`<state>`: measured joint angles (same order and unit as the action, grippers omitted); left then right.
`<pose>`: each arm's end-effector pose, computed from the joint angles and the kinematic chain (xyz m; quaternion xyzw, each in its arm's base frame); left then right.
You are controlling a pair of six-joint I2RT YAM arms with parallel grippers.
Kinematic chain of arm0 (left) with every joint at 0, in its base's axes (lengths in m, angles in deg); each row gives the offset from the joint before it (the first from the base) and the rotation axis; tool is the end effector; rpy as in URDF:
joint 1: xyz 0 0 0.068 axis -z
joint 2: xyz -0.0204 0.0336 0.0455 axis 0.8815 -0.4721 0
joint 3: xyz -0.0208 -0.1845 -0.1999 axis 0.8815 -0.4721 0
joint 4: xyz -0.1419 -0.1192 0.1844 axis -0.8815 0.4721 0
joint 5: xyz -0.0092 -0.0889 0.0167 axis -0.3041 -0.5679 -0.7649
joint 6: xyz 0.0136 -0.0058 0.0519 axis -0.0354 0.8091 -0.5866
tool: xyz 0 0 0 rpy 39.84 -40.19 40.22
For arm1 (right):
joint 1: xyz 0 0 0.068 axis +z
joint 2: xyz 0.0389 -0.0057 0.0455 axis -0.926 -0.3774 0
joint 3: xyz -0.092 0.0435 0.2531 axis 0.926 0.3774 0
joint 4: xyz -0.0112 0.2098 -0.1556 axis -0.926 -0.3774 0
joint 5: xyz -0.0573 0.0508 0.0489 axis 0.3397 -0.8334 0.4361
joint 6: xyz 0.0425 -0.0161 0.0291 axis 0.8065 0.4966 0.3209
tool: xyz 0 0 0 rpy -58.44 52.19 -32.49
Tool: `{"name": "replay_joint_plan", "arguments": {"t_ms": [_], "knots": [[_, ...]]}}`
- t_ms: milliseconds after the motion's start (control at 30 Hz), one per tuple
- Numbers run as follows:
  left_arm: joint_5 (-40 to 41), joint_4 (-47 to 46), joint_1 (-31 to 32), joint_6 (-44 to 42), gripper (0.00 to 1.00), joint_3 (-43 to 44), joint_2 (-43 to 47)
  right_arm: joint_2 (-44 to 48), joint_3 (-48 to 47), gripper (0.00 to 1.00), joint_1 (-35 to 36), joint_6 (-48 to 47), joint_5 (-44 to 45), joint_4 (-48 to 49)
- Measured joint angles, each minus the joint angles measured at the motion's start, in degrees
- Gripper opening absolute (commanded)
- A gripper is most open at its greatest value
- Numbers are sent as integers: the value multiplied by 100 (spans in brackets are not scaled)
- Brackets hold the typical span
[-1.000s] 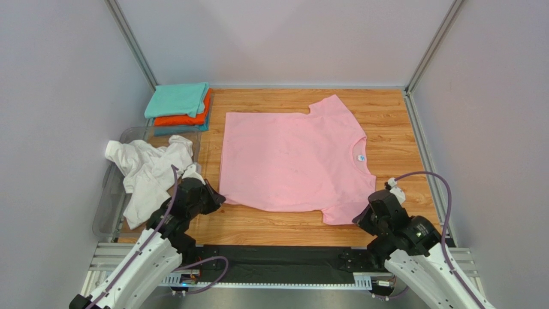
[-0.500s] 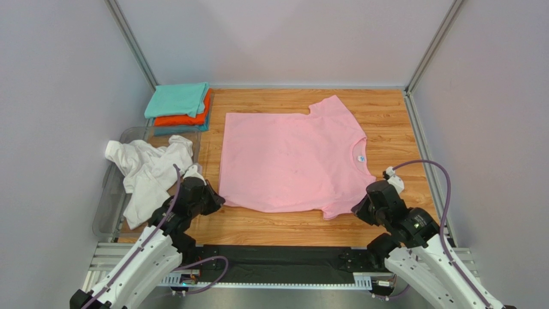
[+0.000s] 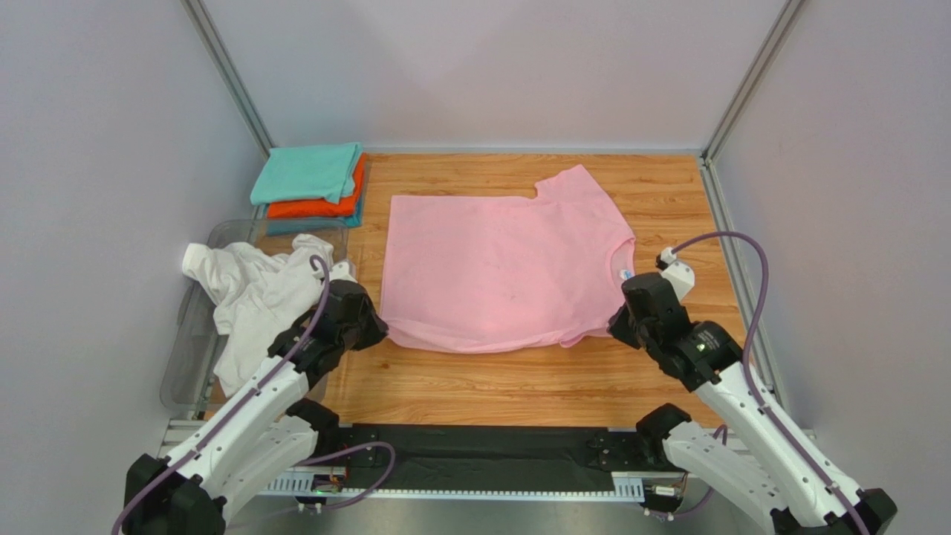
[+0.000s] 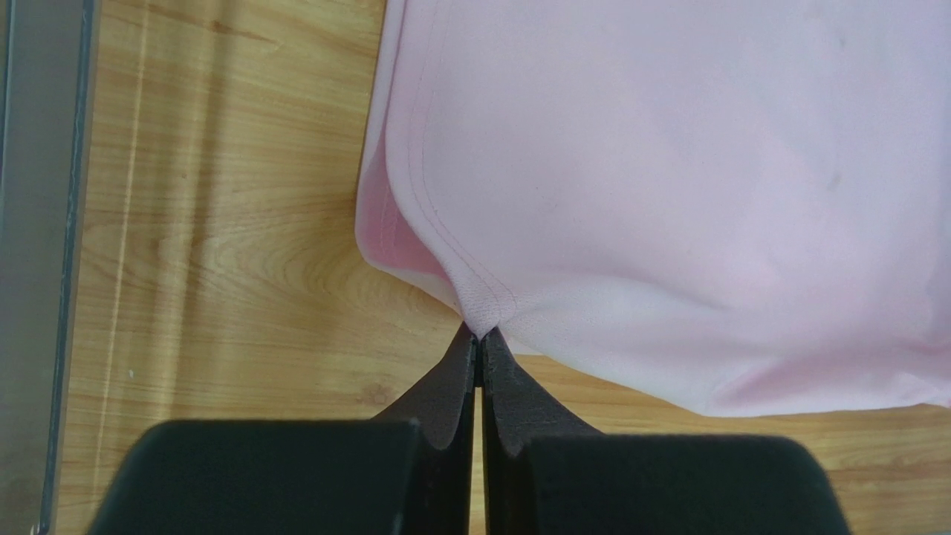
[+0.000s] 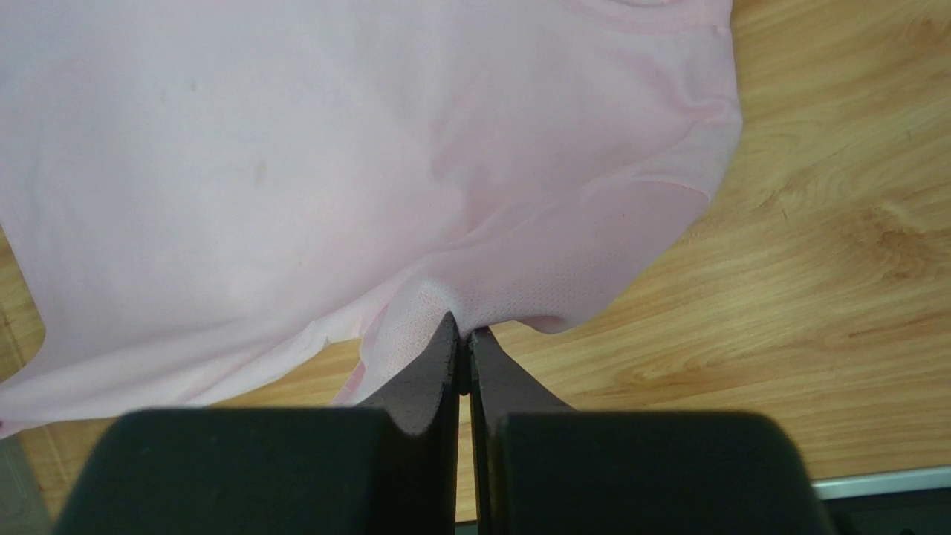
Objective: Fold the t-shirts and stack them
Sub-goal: Fold the tshirt
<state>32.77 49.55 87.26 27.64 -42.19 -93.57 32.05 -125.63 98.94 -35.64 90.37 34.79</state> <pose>0.1466 -0.0639 0.2082 -0.1891 0.9036 -0.1649 0.3472 0.1190 0.0568 0.2727 0.1986 0.9089 0.0721 0.3595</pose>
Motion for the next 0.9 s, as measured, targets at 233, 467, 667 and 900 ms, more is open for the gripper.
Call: {"name": "replay_joint_plan", "arguments": {"t_ms": [233, 467, 667, 900], "knots": [[116, -205, -149, -109, 0, 334, -625, -920, -468, 0, -568, -496, -175, 647], [118, -448, -411, -317, 0, 813, -1364, -1679, -883, 0, -1075, -944, -551, 1163], [70, -643, -595, -542, 0, 1237, -2022, -2264, -1167, 0, -1346, -1357, -966, 1504], [17, -850, -710, -629, 0, 1355, -2516, -2903, -1436, 0, -1517, -1624, -1237, 1794]]}}
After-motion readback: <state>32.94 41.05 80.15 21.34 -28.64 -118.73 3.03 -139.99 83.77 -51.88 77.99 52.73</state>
